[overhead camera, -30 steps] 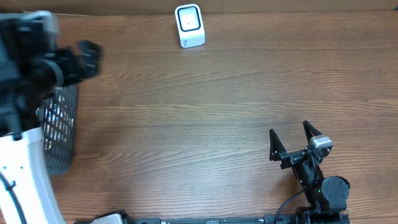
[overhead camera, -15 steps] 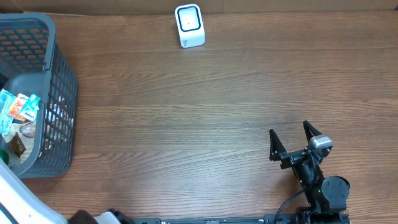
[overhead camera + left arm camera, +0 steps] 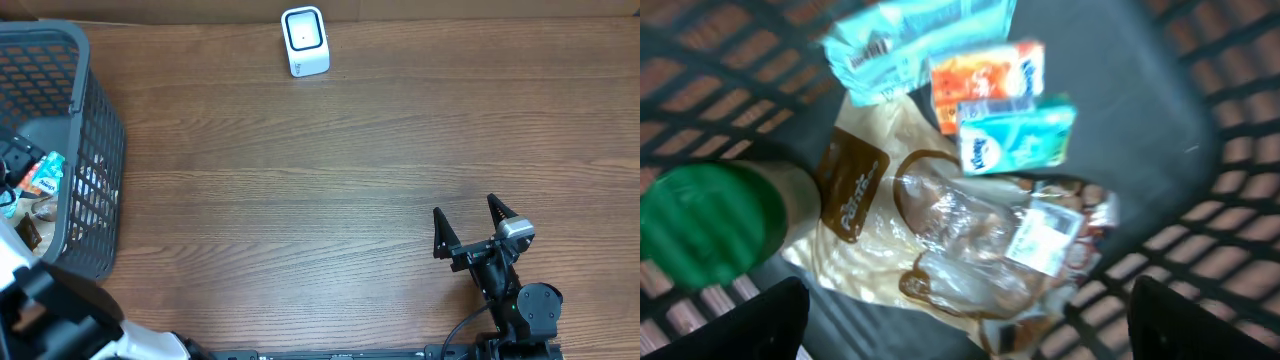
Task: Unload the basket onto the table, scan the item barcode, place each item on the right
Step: 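Move the left gripper over the basket and reach down inside, then grasp the teal tissue pack in the basket with the left gripper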
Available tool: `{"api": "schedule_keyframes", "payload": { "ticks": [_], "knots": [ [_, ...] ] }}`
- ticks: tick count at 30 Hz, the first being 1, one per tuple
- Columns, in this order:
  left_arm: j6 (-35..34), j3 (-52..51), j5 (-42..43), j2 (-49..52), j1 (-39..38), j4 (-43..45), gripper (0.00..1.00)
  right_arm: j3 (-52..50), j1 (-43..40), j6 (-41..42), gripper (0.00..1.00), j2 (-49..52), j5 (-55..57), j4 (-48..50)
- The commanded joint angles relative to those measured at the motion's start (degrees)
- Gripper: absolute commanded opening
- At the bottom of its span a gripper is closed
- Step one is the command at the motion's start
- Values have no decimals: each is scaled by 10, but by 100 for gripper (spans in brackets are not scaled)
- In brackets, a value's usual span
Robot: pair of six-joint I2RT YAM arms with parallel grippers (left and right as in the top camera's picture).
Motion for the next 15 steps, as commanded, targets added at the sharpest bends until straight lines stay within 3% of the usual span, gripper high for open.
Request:
{"api": "schedule_keyframes", "payload": {
  "ticks": [1,4,15],
  "knots": [
    [83,-6,-10,57,2,5,78,-7,2,2,100,-4,-3,3],
    [101,-6,-10,90,2,18,73,-7,2,2,100,-4,-3,4],
    [209,-6,-10,151,-18,130,75,-7,2,2,100,-4,-3,3]
  ]
}}
